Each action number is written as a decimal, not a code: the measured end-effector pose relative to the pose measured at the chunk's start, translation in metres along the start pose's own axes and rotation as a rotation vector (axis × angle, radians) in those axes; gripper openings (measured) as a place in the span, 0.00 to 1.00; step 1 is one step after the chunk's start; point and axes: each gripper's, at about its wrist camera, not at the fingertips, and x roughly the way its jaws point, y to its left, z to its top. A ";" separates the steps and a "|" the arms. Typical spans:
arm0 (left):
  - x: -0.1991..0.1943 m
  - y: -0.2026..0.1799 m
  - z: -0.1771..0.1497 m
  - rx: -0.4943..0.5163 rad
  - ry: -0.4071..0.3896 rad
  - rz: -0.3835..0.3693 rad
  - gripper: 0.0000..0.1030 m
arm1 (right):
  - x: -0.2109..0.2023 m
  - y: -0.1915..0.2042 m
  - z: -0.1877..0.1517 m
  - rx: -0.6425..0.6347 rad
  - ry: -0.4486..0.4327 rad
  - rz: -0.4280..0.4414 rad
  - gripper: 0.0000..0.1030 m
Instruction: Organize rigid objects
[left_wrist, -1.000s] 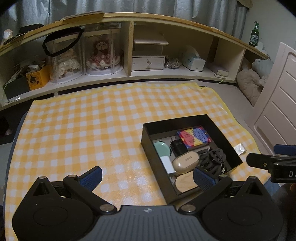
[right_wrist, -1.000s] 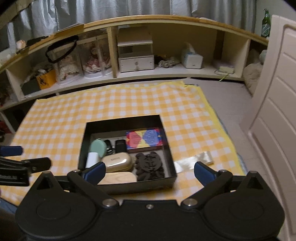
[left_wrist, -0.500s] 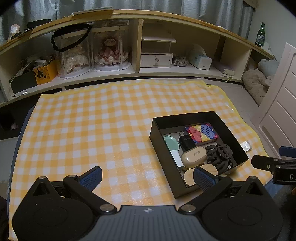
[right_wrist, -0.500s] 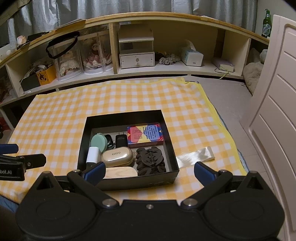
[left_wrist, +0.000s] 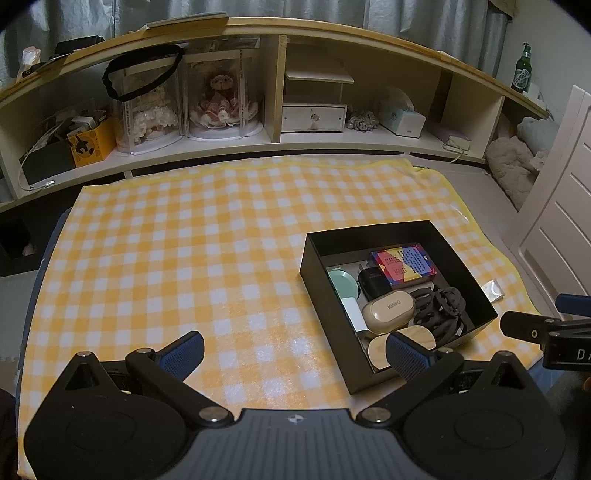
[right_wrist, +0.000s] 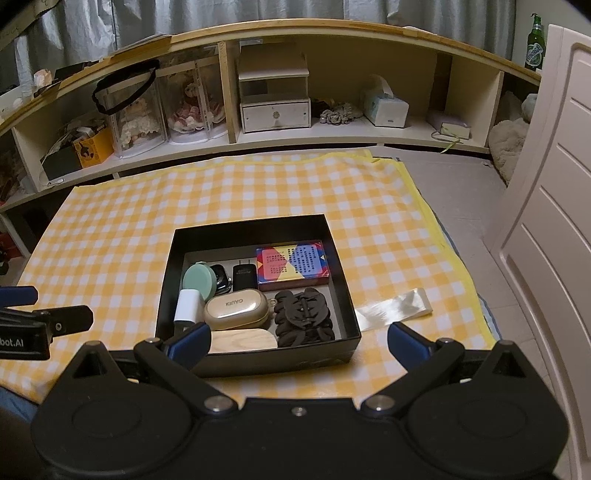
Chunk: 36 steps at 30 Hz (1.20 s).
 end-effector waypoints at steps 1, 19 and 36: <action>0.000 0.000 0.000 0.000 0.000 0.001 1.00 | 0.000 0.000 0.000 0.001 0.000 0.000 1.00; 0.000 -0.003 -0.002 0.002 0.002 0.001 1.00 | 0.001 0.001 -0.001 -0.001 0.002 0.002 1.00; 0.000 -0.003 -0.001 0.001 0.001 0.003 1.00 | 0.001 0.001 -0.001 -0.001 0.001 0.003 1.00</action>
